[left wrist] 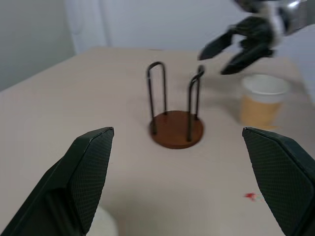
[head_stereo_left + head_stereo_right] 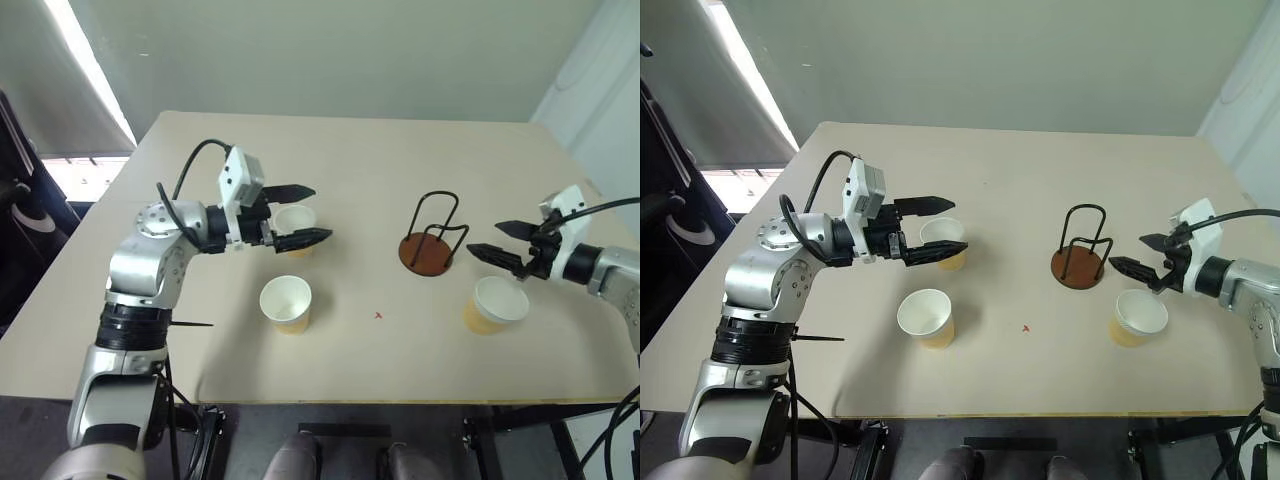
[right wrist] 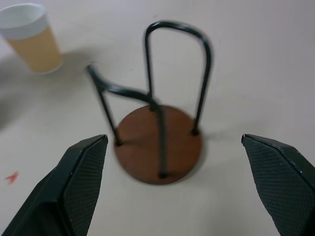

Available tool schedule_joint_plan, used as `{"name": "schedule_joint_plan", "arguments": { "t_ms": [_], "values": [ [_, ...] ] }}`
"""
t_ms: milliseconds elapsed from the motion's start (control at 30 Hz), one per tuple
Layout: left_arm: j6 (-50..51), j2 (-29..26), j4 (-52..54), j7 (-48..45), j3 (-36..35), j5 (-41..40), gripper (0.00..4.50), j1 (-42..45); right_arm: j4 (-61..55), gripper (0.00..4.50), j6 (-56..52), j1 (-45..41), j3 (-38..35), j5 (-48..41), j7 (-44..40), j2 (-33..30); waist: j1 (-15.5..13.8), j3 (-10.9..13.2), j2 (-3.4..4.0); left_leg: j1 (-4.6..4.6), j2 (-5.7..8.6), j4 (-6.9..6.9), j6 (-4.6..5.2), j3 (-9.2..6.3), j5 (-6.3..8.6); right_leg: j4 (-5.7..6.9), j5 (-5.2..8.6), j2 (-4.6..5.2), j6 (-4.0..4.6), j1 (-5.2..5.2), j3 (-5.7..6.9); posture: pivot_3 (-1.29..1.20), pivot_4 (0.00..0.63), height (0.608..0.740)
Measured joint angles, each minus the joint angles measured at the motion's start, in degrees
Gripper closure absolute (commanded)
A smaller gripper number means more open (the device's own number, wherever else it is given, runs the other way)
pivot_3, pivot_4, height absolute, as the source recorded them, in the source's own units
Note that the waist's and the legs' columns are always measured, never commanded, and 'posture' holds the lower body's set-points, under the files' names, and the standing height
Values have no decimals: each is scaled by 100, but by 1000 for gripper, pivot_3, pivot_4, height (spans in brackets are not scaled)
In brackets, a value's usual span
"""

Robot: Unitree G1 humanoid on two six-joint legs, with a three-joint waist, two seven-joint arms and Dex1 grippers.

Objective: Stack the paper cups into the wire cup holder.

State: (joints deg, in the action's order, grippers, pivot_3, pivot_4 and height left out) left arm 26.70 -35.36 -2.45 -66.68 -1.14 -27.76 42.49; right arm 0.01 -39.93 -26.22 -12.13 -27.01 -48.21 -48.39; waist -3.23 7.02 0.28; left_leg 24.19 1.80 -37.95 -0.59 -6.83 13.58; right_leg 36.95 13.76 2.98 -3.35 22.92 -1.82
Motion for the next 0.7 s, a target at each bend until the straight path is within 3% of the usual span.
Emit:
{"name": "schedule_joint_plan", "arguments": {
  "t_ms": [633,700],
  "values": [
    [126,-19,151,-77,31,-75,0,-9,749,42,346,-747,690,383,-107,483,8,0,0,2,-1,0,0,0,0,0,0,0,0,2,1,0,150,740],
    [130,-36,169,-70,31,-75,0,-15,817,423,358,-823,740,422,-132,515,8,0,0,2,-1,0,0,-1,0,0,0,0,0,3,1,0,150,740]
  ]
}}
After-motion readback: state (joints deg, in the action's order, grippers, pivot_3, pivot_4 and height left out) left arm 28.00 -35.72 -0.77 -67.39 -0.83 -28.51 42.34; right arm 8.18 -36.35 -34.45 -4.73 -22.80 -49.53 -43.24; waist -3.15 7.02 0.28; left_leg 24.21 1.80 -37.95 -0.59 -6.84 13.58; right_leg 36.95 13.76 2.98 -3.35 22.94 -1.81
